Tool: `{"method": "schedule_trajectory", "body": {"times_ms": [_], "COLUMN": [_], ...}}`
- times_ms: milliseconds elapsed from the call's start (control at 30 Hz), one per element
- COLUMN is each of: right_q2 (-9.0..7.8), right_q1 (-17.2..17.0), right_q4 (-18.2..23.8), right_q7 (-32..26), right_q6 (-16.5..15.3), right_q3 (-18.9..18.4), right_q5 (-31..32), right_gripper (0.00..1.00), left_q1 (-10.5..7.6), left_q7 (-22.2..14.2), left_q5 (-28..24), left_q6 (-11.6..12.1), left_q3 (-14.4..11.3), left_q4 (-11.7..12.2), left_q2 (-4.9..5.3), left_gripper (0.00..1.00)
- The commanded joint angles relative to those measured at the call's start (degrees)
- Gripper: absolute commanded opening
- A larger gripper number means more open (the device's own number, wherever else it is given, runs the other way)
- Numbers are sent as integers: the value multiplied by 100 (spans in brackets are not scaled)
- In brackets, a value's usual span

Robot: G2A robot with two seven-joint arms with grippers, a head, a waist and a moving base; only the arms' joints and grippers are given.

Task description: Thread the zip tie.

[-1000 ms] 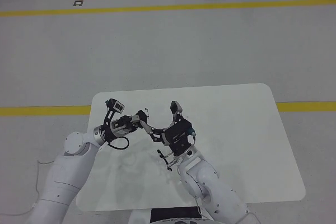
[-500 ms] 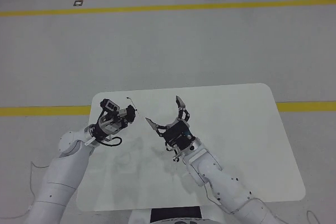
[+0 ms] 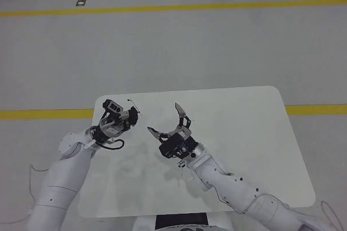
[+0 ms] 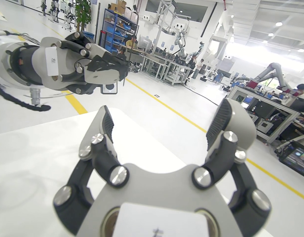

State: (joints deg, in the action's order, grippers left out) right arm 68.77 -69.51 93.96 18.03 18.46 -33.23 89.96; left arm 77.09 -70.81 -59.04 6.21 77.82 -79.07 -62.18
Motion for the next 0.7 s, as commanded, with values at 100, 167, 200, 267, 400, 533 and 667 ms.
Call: {"method": "schedule_trajectory", "body": {"times_ms": [100,167,200,267,400,533,667], "right_q2": [-25,-25,-23,-15,10,42,80], "right_q1": [304,383,417,444,464,495,532], "right_q4": [-194,-241,-255,-286,-316,-364,-413], "right_q7": [222,276,323,380,499,562,574], "right_q6": [102,102,102,102,102,102,102], "right_q3": [298,347,370,394,380,377,441], "right_q5": [0,0,0,0,0,0,0], "right_gripper": [100,100,100,100,100,50,44], "left_q1": [-30,-48,-52,-69,-71,-71,-71], "left_q7": [-219,-247,-268,-307,-311,-311,-311], "left_q5": [-723,-807,-869,-894,-890,-890,-890], "left_q6": [-706,-815,-866,-907,-905,-905,-905], "left_q3": [-163,-196,-216,-243,-246,-246,-246], "left_q4": [44,78,90,128,133,133,133], "left_q2": [-38,-45,-50,-55,-55,-55,-55], "left_gripper": [0,0,0,0,0,0,0]}}
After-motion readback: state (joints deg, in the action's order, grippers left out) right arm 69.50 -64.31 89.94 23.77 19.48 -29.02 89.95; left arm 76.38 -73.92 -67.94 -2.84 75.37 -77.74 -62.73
